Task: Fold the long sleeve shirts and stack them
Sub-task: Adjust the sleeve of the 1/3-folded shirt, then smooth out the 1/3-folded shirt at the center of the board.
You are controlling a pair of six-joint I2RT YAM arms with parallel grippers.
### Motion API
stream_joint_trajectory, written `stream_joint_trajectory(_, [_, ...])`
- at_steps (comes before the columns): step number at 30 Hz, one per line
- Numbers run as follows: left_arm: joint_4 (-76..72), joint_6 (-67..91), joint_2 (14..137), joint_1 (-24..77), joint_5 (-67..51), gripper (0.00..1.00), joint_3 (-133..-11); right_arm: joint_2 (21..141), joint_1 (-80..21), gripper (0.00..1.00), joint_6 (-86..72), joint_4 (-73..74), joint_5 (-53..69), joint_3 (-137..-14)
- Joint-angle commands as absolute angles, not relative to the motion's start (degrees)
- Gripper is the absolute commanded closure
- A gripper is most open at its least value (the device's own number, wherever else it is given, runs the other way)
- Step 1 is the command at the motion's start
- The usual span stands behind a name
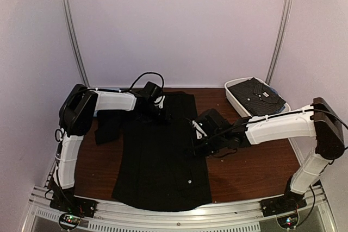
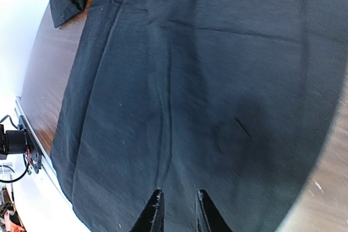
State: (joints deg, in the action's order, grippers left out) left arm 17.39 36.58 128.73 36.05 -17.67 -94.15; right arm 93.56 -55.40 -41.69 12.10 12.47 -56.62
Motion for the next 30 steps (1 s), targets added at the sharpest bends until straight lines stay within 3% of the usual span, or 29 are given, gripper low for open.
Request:
stream_joint_trajectory(1, [20.61, 34.72, 132.96, 35.51, -16.67, 0.61, -98.68, 98.87, -55.88, 0.8, -38.2, 6.53, 15.27, -59.66])
stream_joint_trajectory(12, [22.27, 34.83, 134.23, 35.24, -15.48, 0.61, -99.8, 108.84, -60.33, 0.79, -34.64, 12.35, 11.18, -61.87])
stream_joint_trajectory(23, [26.42, 32.44, 128.53, 34.21, -13.02, 0.6, -105.8, 102.02, -59.3, 0.65, -35.86, 9.51, 10.56, -61.55])
stream_joint_trajectory(30, [26.55, 32.83, 120.31, 32.0, -10.21, 0.6, -100.43, 98.4, -51.37, 0.59, -37.7, -2.65, 14.2, -62.1])
